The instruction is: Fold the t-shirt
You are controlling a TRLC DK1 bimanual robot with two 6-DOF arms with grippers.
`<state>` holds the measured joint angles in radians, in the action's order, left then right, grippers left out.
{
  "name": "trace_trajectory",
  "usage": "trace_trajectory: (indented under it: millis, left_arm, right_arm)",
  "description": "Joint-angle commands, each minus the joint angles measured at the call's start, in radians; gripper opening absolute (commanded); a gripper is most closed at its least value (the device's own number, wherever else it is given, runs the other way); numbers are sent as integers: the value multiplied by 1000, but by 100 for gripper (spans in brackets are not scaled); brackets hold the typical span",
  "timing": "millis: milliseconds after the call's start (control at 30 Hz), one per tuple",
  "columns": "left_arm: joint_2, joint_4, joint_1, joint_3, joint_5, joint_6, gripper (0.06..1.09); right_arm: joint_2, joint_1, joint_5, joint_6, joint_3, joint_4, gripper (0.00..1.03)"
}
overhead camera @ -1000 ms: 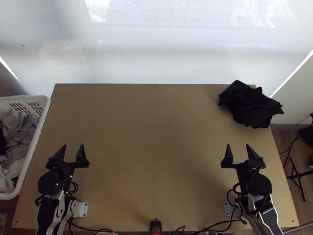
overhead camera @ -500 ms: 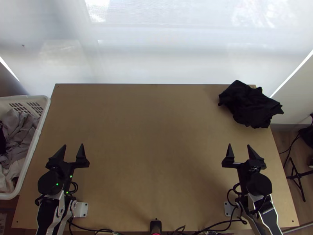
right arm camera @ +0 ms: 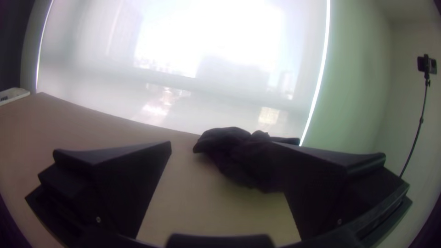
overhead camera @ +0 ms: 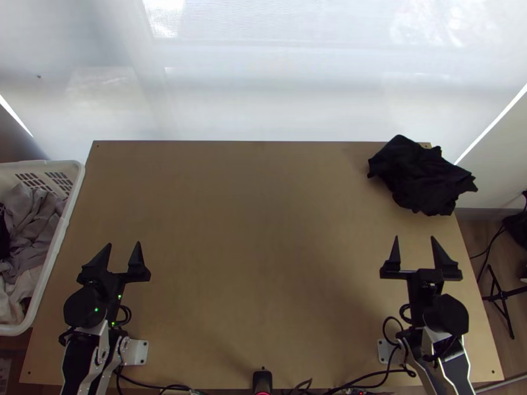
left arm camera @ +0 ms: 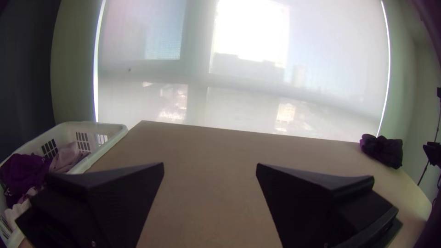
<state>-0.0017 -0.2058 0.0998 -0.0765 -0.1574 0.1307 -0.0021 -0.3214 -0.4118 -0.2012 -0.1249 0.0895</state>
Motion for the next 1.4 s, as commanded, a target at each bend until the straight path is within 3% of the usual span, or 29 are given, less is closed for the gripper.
trace_trajectory:
  millis: [0, 200, 500, 667, 767, 800, 867, 933, 1067, 1200, 1367]
  left_arm:
    - [0, 0, 0, 0, -1, 0, 103]
    - [0, 0, 0, 0, 1, 1, 103]
    - [0, 0, 0, 0, -1, 0, 103]
    - [0, 0, 0, 0, -1, 0, 103]
    - [0, 2, 41, 0, 36, 95, 103]
    - [0, 9, 55, -3, -11, 115, 103]
    - [-1, 6, 63, -17, -202, 126, 103]
    - [-1, 9, 63, -35, -292, 96, 103]
    - [-1, 63, 87, -71, -185, -6, 103]
    - [2, 141, 21, -72, -186, 7, 103]
    - [128, 23, -77, -186, -186, 12, 103]
  right_arm:
    - [24, -15, 2, -156, -102, 46, 98]
    - [327, 1, -47, -124, -374, 154, 98]
    - [708, 5, -70, 238, -837, 549, 98]
    - [789, -11, -70, 364, -984, 727, 98]
    - [830, -18, -68, 450, -1050, 816, 98]
    - [843, -15, -64, 465, -1062, 832, 98]
    - [858, -15, -58, 479, -1072, 846, 98]
    - [872, -19, -56, 479, -1078, 849, 98]
    - [915, -21, -59, 457, -1113, 854, 98]
    - [944, -19, -58, 459, -1116, 852, 98]
    - [965, -16, -58, 468, -1119, 840, 98]
